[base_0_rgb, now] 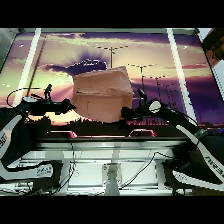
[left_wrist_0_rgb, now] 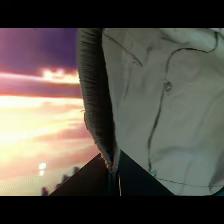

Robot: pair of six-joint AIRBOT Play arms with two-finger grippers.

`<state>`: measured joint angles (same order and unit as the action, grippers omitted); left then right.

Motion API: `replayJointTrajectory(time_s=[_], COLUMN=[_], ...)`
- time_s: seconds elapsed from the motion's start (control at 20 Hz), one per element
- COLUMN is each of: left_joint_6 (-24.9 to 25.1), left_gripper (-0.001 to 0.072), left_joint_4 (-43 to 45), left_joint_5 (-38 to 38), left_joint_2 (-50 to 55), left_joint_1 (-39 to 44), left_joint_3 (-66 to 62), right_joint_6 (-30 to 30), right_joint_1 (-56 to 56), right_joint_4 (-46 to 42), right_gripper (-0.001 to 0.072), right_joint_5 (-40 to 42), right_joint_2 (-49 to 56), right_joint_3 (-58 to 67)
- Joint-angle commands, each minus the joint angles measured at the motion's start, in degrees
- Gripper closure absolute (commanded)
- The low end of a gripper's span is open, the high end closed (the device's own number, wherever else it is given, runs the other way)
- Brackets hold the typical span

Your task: Fold the clothes and pants, and hang the long-sleeved shirts on hangers.

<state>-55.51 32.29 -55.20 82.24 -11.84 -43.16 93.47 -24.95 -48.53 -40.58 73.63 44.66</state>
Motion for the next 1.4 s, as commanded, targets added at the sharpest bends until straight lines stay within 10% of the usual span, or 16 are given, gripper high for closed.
replayJointTrajectory(time_s=[0.0,0.3,0.9,1.0,1.2,1.35], left_joint_6=[7.4,18.8,19.8,12.6,-17.7,-28.7], left_gripper=[0.0682,0.0683,0.0683,0.0684,0.0684,0.0684], left_joint_4=[-11.7,-34.7,-35.3,-30.3,-2.1,5.9], left_joint_5=[-3.8,-9.2,-0.2,2.5,0.5,-0.3], left_joint_2=[-1.9,-16.0,-58.4,-62.6,-64.8,-64.7], left_joint_1=[-0.1,-3.2,-4.4,-4.4,-4.4,-4.4], left_joint_3=[-0.1,-0.3,-8.1,-8.1,-7.1,-1.9], right_joint_6=[-0.7,-1.0,-2.5,-0.8,2.3,3.3], right_joint_1=[0.0,0.4,0.4,0.4,0.4,0.4], right_joint_4=[-7.6,-15.6,-13.9,-11.7,-15.3,-19.5], right_gripper=[0.0703,0.0703,0.0703,0.0703,0.0704,0.0703], right_joint_5=[0.7,1.0,-9.5,-10.5,-9.7,-9.4], right_joint_2=[-4.9,-16.4,-35.6,-37.5,-36.5,-31.7], right_joint_3=[4.4,15.3,27.7,27.7,27.7,27.7])
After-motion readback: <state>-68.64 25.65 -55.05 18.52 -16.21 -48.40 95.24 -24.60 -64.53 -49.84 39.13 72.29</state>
